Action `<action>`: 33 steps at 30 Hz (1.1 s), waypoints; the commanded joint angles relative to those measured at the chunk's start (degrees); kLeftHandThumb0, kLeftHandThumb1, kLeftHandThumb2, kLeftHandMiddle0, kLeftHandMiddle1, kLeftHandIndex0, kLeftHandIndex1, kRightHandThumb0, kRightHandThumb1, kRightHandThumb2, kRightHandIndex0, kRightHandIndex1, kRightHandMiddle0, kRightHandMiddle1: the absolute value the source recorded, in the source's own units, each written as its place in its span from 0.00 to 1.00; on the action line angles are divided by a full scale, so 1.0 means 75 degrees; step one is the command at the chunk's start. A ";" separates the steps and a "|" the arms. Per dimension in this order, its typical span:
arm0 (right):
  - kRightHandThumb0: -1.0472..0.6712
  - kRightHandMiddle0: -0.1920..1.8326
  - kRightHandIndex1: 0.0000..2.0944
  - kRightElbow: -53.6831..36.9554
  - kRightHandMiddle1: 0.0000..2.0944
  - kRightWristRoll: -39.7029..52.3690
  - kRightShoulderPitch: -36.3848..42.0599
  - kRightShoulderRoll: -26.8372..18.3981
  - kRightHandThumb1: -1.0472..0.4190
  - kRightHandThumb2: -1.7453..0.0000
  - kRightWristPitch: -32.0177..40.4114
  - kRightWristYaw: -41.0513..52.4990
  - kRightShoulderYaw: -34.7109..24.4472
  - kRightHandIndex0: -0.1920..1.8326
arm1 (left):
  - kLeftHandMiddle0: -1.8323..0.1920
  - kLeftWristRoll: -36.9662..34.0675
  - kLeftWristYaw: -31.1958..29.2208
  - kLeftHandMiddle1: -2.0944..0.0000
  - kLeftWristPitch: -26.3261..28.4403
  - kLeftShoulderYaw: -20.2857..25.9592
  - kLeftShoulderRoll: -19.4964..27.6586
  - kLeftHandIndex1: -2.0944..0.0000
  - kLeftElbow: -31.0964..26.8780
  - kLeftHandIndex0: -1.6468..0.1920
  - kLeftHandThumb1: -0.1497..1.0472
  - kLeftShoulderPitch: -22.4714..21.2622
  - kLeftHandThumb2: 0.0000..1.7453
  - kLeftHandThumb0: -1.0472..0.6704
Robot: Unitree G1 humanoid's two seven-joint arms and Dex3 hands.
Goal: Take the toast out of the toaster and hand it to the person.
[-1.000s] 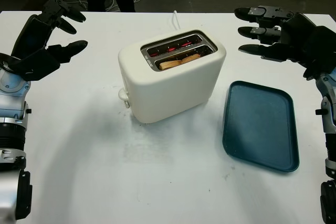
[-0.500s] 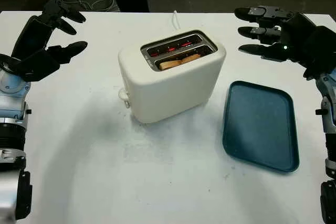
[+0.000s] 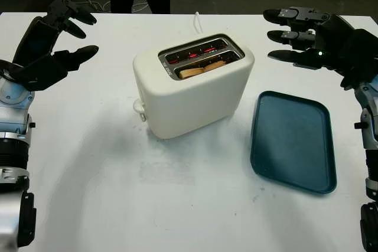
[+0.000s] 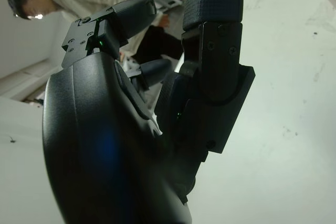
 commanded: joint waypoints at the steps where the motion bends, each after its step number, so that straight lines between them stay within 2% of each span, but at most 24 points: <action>1: 0.31 0.31 0.00 0.0032 0.00 0.0019 -0.0087 -0.0042 0.10 1.00 -0.0126 0.0035 0.0011 0.33 | 0.91 -0.0017 0.0009 0.22 -0.0035 -0.0022 -0.0013 0.30 0.0021 0.90 0.89 -0.0074 0.24 0.00; 17: 0.31 0.31 0.00 -0.0037 0.00 0.0063 -0.0080 -0.0029 0.10 1.00 0.0042 0.0014 -0.0011 0.32 | 0.91 -0.0078 0.0004 0.22 -0.0097 0.0021 -0.0023 0.30 0.0045 0.90 0.89 -0.0058 0.24 0.00; 33: 0.30 0.32 0.01 0.0088 0.00 0.0033 -0.0051 -0.0005 0.10 1.00 -0.0202 -0.0011 -0.0006 0.33 | 0.91 -0.0012 0.0060 0.22 -0.0105 -0.0006 -0.0025 0.30 0.0107 0.90 0.89 -0.0063 0.24 0.00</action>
